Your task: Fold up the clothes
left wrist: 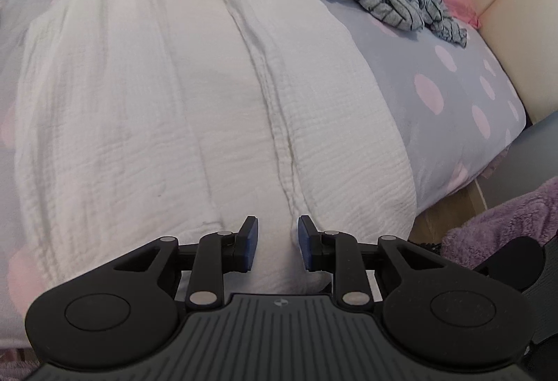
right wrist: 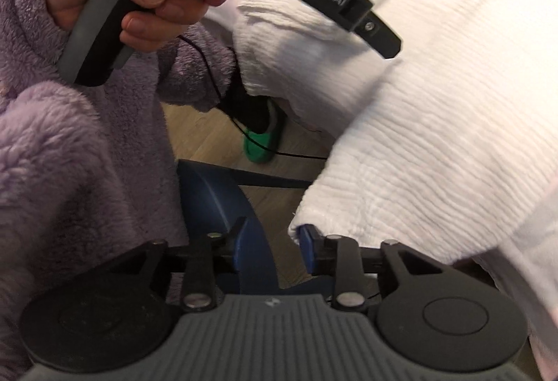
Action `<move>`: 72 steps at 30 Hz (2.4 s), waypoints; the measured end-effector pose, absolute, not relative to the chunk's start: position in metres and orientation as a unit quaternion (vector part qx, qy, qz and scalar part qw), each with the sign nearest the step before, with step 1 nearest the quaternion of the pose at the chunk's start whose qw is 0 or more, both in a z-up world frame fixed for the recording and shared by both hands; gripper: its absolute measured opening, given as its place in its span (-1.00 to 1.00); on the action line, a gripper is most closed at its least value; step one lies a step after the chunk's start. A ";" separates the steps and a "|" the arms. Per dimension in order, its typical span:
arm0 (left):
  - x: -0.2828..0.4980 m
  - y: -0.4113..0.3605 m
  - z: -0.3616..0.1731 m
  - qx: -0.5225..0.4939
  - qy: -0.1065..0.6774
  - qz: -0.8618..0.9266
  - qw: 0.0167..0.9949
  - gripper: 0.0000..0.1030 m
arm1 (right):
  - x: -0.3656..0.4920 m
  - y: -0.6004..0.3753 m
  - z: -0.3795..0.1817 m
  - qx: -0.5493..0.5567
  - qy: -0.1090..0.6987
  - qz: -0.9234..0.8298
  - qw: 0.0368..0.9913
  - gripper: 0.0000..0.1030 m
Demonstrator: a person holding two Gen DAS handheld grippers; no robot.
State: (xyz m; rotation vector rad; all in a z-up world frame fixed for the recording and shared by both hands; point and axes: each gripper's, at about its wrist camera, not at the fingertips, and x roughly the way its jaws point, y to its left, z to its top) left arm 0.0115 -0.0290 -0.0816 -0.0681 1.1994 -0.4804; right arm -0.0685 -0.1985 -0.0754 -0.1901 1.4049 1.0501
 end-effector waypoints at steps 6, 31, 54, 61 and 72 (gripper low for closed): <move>0.000 0.013 -0.060 -0.052 0.531 -0.170 0.828 -0.57 | -0.063 -0.181 -0.065 -0.124 0.594 0.459 0.649 -0.19; -0.017 0.104 -0.105 -0.110 0.566 -0.035 0.816 -0.31 | -0.052 -0.094 -0.085 -0.180 0.592 0.456 0.639 0.12; -0.015 0.032 -0.046 0.006 0.485 -0.173 0.857 -0.88 | 0.020 -0.141 -0.036 -0.073 0.505 0.313 0.801 0.09; -0.005 -0.003 -0.052 0.045 0.486 -0.217 0.846 -0.88 | 0.028 -0.136 -0.033 -0.036 0.499 0.331 0.800 0.09; -0.006 -0.018 -0.060 0.063 0.492 -0.248 0.832 -0.87 | 0.051 -0.128 -0.063 -0.014 0.556 0.325 0.765 -0.60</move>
